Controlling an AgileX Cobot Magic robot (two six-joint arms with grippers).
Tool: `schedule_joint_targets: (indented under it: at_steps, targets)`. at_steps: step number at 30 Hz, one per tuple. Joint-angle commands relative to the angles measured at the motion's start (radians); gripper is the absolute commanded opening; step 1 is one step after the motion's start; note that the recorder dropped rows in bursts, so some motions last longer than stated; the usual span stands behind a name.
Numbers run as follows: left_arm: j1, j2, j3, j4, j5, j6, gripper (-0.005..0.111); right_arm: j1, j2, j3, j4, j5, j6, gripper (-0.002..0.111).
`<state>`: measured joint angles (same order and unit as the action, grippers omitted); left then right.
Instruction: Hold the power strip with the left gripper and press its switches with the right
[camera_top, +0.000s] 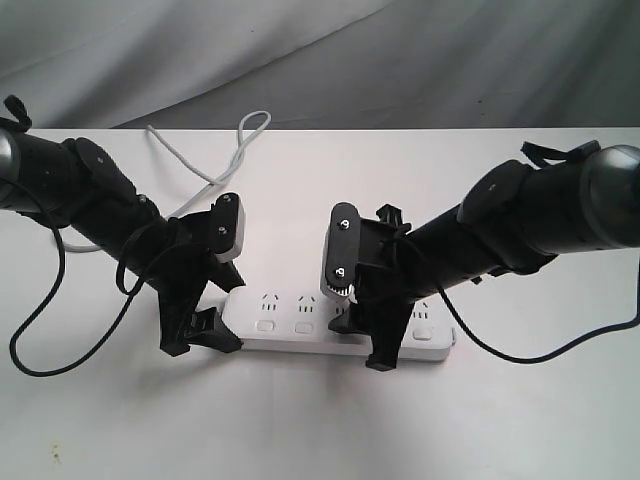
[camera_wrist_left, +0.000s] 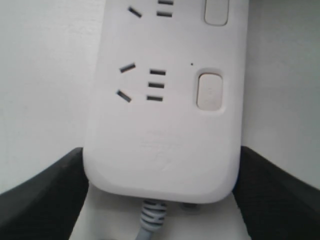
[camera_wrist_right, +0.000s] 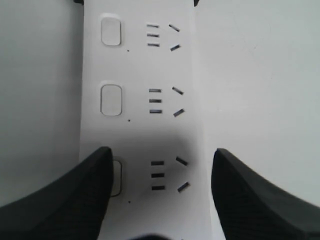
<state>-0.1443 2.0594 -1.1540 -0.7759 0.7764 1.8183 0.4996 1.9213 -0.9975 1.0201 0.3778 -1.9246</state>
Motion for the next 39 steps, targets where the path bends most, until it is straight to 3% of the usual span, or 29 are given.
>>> schedule_joint_targets:
  at_steps: [1, 8, 19, 24, 39]
  targets:
    - [-0.006, -0.007, -0.006, -0.014, 0.005, -0.006, 0.064, -0.003, 0.062, 0.013, -0.016, -0.022, -0.026, 0.055]
    - [-0.006, -0.007, -0.006, -0.014, 0.005, -0.006, 0.064, -0.001, 0.058, 0.013, 0.004, -0.020, -0.029, 0.055]
    - [-0.006, -0.007, -0.006, -0.014, 0.005, -0.006, 0.064, -0.012, -0.155, 0.020, 0.000, -0.022, -0.027, 0.055]
    - [-0.006, -0.007, -0.006, -0.014, 0.005, -0.006, 0.064, -0.058, -0.176, 0.084, 0.014, -0.019, -0.020, 0.055]
    - [-0.006, -0.007, -0.006, -0.014, 0.005, -0.006, 0.064, -0.070, -0.148, 0.116, 0.042, -0.048, -0.016, 0.055]
